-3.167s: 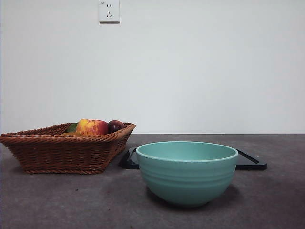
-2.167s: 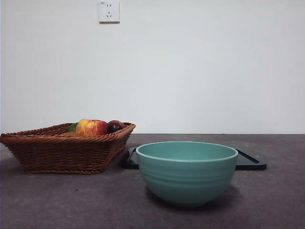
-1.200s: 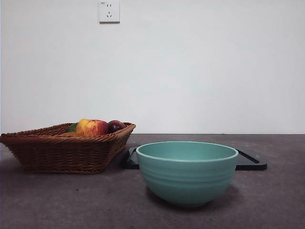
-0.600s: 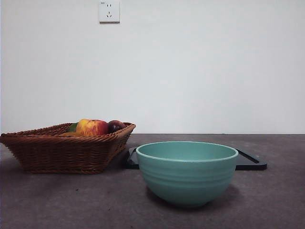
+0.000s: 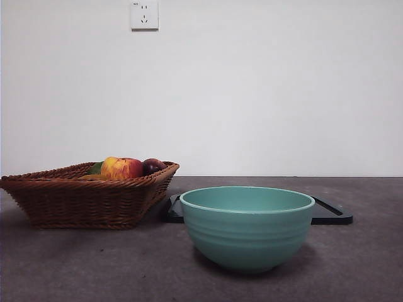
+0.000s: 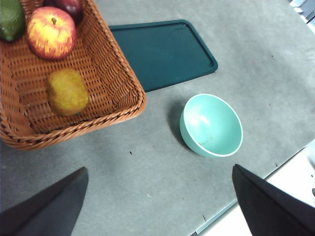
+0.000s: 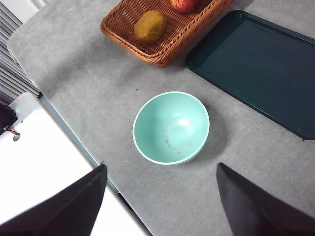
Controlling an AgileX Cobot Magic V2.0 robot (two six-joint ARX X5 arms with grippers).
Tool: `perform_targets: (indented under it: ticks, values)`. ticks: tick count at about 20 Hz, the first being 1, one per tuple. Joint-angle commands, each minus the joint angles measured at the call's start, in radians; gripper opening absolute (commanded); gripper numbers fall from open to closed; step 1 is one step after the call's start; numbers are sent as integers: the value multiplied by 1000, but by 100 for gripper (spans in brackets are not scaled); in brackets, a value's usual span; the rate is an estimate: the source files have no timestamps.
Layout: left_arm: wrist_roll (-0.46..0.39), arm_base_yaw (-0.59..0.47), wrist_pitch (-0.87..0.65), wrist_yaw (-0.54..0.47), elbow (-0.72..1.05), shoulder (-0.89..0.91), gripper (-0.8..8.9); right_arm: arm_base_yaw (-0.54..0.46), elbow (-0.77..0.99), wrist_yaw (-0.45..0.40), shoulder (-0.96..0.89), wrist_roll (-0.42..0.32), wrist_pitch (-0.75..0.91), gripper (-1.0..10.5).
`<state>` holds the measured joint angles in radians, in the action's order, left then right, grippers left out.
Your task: Pick up the wifruite, put it on the bowl, pick up the plate, put it on desk
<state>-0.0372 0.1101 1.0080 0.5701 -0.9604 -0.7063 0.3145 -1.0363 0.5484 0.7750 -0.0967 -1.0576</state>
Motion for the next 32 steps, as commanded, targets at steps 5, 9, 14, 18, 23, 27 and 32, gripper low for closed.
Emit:
perform_targets:
  ticks: [5,9,14,18,23,27,32]
  values:
    - [31,30,-77,-77,-81,-144,469,5,-20,2,8,11,10,357]
    - [53,78,-121,-162,-164,-302,465,5,-20,2,8,11,10,357]
    - [53,155,-146,-303,-280,-540,463,5,-20,2,8,11,19,357]
    - [53,211,-196,-406,-320,-706,464,5,-20,2,8,11,19,357]
    - [57,249,-269,-505,-323,-851,464,5,-20,1,8,11,18,357]
    - [58,259,-323,-544,-323,-936,464,5,-20,1,8,11,18,357]
    - [80,259,-360,-579,-323,-1021,464,5,-20,1,8,11,18,357]
